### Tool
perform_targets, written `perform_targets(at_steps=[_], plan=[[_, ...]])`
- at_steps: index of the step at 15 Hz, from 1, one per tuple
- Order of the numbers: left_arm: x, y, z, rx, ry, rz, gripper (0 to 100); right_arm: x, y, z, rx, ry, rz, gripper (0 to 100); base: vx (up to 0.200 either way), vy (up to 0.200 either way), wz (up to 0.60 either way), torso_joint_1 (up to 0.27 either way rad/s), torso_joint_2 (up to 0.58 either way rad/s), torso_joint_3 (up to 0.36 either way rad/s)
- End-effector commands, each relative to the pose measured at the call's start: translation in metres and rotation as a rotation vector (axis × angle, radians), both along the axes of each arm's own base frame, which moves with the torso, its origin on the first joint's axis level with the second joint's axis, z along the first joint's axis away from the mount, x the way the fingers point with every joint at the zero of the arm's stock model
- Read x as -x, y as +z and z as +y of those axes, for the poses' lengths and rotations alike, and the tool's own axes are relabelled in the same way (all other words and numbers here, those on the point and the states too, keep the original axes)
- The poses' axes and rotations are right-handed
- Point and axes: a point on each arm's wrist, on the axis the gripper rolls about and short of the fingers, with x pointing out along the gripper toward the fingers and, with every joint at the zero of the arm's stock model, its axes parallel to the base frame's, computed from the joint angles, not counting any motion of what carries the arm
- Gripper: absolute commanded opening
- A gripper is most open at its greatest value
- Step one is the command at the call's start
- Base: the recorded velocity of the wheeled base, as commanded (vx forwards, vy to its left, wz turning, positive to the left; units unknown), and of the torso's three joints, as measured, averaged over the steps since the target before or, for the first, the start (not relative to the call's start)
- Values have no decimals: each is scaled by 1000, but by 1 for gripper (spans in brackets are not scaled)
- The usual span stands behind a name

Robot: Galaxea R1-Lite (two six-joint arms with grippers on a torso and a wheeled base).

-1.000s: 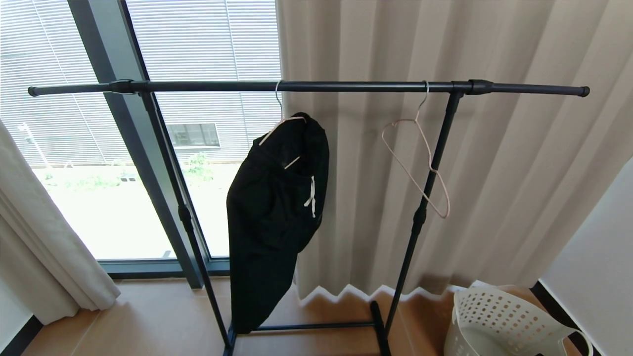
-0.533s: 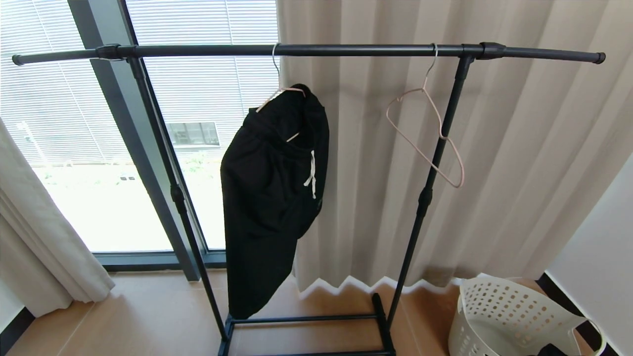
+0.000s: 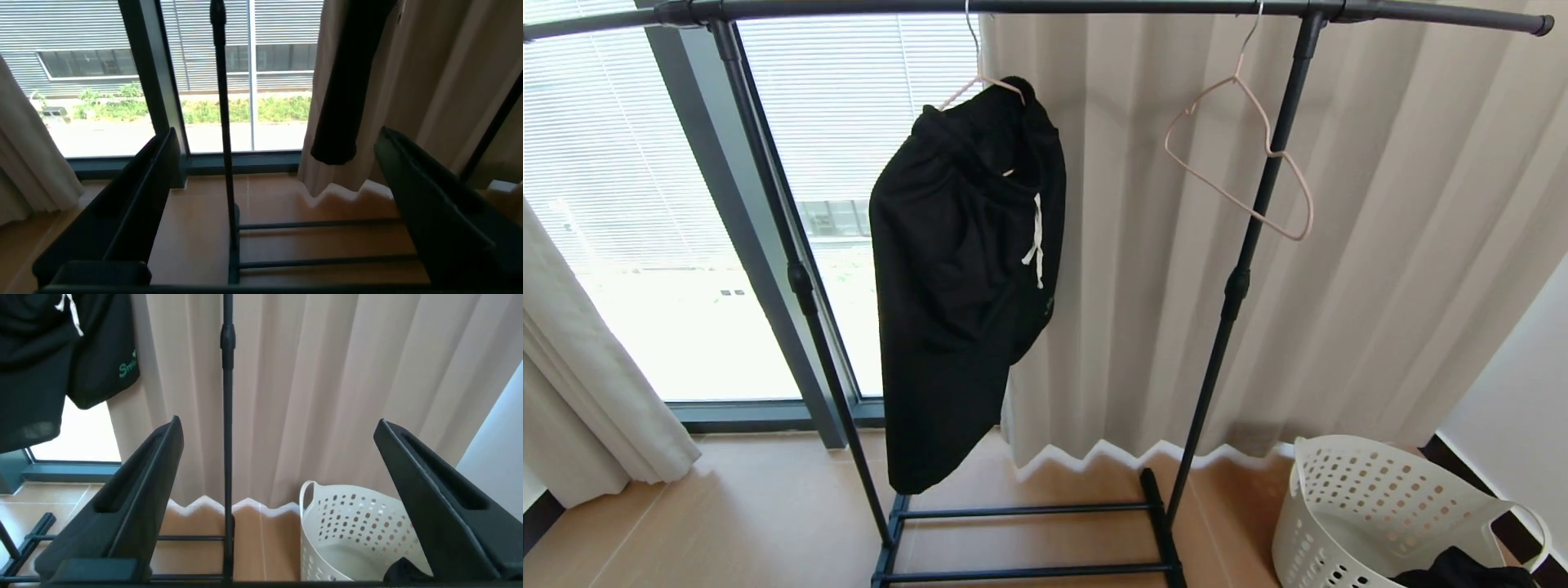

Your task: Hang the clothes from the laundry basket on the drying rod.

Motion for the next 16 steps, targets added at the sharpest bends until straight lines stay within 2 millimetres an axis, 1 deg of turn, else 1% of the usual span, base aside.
perform_targets(at_steps=[1,5,9,11,14,16], plan=[[0,0,0,0,0,1,100,0,0,0,0,0,1,100,0,0,0,-119,476,354],[0,0,0,0,0,3,100,0,0,0,0,0,1,100,0,0,0,-102,460,364],[0,0,0,0,0,3,100,0,0,0,-6,-2,1,100,0,0,0,-42,416,382],[0,0,0,0,0,3,100,0,0,0,-6,-2,1,100,0,0,0,-10,164,164],[0,0,0,0,0,1,100,0,0,0,-8,-2,1,100,0,0,0,1,24,20],[0,0,0,0,0,3,100,0,0,0,-6,-2,1,100,0,0,-600,-7,0,12]])
